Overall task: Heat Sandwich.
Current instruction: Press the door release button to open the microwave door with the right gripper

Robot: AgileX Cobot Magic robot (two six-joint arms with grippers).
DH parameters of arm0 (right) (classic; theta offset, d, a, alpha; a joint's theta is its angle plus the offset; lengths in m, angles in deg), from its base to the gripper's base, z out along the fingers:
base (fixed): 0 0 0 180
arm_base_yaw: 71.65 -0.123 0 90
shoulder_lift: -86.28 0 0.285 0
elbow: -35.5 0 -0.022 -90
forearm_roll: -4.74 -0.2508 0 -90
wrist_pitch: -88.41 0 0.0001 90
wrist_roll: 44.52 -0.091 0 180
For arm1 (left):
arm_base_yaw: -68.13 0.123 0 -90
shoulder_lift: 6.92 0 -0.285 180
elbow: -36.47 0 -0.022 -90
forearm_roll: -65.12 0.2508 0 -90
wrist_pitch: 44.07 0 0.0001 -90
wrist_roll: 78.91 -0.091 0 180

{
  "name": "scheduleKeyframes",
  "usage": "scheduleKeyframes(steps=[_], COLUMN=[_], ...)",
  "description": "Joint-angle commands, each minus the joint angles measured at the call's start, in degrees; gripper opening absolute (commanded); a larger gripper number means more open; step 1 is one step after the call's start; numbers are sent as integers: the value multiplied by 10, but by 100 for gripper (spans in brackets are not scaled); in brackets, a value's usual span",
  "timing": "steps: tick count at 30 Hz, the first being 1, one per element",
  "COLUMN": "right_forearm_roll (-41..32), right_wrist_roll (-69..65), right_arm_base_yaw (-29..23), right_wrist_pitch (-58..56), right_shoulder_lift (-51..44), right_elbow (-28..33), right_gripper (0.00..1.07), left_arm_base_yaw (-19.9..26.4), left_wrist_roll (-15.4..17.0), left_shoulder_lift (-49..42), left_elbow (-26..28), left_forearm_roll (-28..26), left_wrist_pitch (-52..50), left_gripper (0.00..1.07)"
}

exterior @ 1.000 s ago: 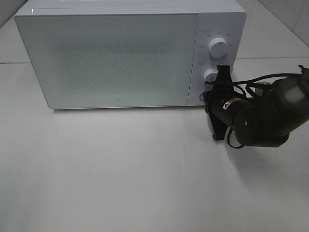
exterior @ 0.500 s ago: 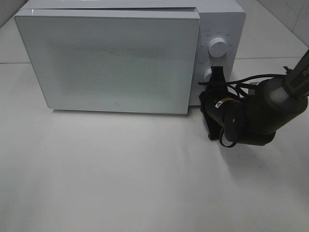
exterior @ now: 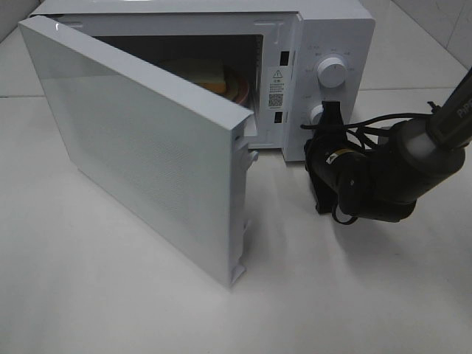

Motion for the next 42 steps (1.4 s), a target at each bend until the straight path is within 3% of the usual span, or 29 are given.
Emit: scheduleKeyframes(steps=[1, 21, 42], right_forearm_roll=[36, 38, 53], right_wrist_roll=[10, 14, 76], right_arm_base_yaw=[24, 24, 24], right_wrist_pitch=[177, 124, -147], right_shoulder_lift=[-2, -22, -108], right_elbow=[-69, -40, 37], right_gripper=[1, 1, 1], left_arm_base_yaw=[1, 1, 1], left_wrist_roll=[1, 1, 1], left_shoulder_lift=[-15, -15, -15], left_elbow=[-2, -2, -2], left_forearm_roll=[-1, -1, -1], left_wrist_pitch=[-3, -3, -3], left_gripper=[101, 101, 101])
